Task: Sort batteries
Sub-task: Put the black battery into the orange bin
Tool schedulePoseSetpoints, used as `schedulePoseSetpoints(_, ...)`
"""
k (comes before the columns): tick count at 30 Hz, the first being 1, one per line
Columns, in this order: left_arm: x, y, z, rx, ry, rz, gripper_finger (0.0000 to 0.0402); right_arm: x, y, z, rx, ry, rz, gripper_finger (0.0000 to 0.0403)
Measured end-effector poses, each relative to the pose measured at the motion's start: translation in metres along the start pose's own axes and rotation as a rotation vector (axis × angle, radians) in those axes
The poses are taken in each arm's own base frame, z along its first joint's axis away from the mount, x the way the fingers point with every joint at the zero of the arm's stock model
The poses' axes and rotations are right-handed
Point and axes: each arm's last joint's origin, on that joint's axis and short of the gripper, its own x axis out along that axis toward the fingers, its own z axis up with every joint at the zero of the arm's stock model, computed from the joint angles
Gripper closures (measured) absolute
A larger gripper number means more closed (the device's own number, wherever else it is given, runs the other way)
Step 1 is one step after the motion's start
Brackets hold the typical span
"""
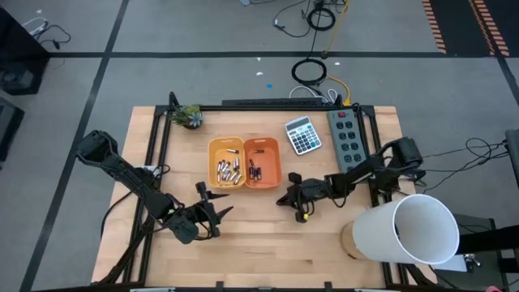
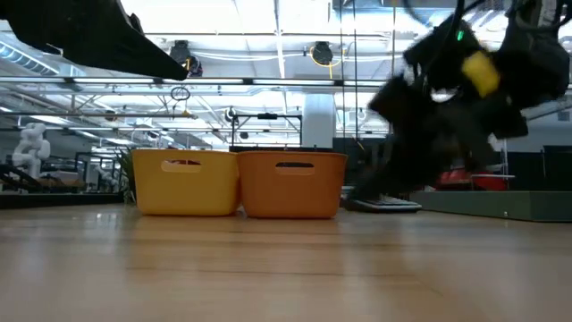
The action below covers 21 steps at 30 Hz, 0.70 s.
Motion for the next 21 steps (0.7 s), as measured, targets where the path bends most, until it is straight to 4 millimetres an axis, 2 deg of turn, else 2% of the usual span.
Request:
schedulePoseSetpoints(6, 0.001, 0.001, 0.0, 0.006, -0.003, 0.024, 0.0187, -0.022, 0.006, 0.04, -0.118, -0.209, 0.09, 0.0386)
schedulePoseSetpoints(10, 0.004, 0.003, 0.0, 0.022, 0.002, 0.037, 0.0187, -0.036, -0.002, 0.061, -0.175, -0.349, 0.034, 0.0386)
schedulePoseSetpoints(16, 0.011, 0.01, 0.0, 0.022, 0.018, 0.082, 0.0187, -0.039, -0.037, 0.075, -0.163, -0.407, -0.216, 0.0386)
schedulePoseSetpoints(21, 0.012, 0.013, 0.001, 0.032, 0.003, 0.156, 0.0187, -0.027, -0.066, 0.087, -0.082, -0.346, -0.242, 0.0378)
